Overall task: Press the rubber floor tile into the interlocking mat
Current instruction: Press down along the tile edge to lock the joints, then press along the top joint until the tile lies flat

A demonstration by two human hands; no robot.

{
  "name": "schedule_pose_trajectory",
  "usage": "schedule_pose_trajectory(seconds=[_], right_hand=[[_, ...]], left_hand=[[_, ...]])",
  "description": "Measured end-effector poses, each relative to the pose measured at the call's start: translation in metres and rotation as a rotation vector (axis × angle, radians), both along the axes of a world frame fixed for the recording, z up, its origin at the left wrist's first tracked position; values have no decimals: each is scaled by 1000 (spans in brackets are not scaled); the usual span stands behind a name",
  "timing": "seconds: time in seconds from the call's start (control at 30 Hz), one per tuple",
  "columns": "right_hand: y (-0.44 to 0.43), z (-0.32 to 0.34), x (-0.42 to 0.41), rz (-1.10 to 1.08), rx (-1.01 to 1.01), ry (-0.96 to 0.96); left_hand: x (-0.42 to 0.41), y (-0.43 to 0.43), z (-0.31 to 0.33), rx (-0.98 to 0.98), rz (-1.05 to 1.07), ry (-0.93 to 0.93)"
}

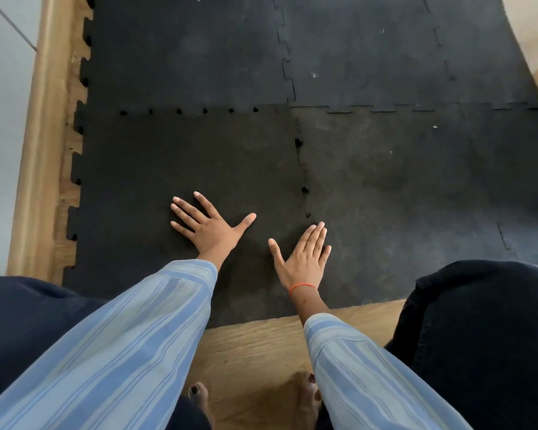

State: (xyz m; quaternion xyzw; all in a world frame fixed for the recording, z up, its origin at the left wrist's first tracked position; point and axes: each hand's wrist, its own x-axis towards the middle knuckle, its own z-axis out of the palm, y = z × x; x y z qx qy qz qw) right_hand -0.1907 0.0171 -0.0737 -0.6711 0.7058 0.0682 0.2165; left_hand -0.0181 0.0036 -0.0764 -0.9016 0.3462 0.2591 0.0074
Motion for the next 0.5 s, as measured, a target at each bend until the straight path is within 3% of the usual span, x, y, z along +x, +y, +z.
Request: schedule_pose_trajectory(seconds=[0.27, 0.4, 0.5], right_hand=[[-48, -8, 5, 122, -6, -42], [-90, -2, 17, 190, -209, -49], [-120, -2, 27, 279, -106, -34]], left_hand=[[1, -3, -4, 0, -4, 1], [5, -1, -8, -23, -59, -26], [6, -1, -9, -30, -63, -18]])
